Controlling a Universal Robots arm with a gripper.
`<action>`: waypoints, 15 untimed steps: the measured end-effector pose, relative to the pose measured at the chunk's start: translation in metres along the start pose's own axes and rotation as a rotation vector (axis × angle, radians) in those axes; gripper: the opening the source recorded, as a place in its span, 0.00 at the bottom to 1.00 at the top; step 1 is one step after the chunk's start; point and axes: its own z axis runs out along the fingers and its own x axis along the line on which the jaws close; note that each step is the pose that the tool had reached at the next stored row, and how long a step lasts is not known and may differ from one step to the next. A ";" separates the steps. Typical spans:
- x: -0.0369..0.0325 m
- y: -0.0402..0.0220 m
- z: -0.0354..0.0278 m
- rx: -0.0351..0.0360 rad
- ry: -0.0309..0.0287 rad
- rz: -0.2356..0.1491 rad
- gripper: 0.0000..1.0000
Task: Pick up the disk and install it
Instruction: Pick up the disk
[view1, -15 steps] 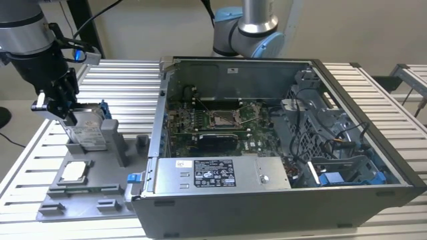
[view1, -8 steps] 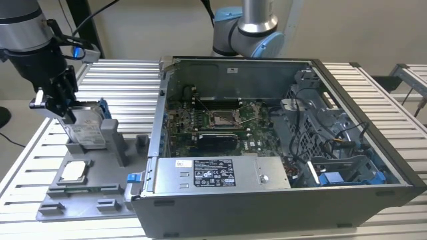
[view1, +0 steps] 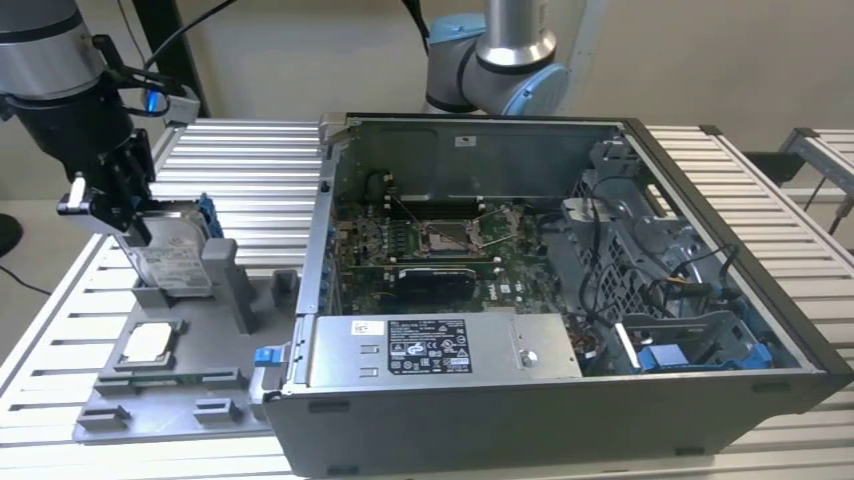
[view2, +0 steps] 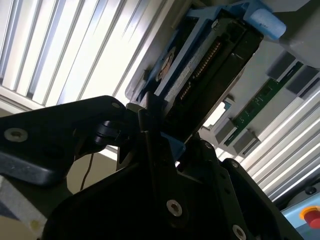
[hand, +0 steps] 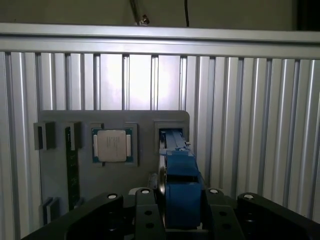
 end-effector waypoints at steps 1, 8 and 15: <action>0.0000 0.0000 -0.0005 -0.0003 0.0002 0.000 0.00; -0.0002 0.0000 -0.0084 -0.0001 0.0001 0.000 0.00; -0.0004 -0.0001 -0.0198 0.0000 0.0000 0.000 0.00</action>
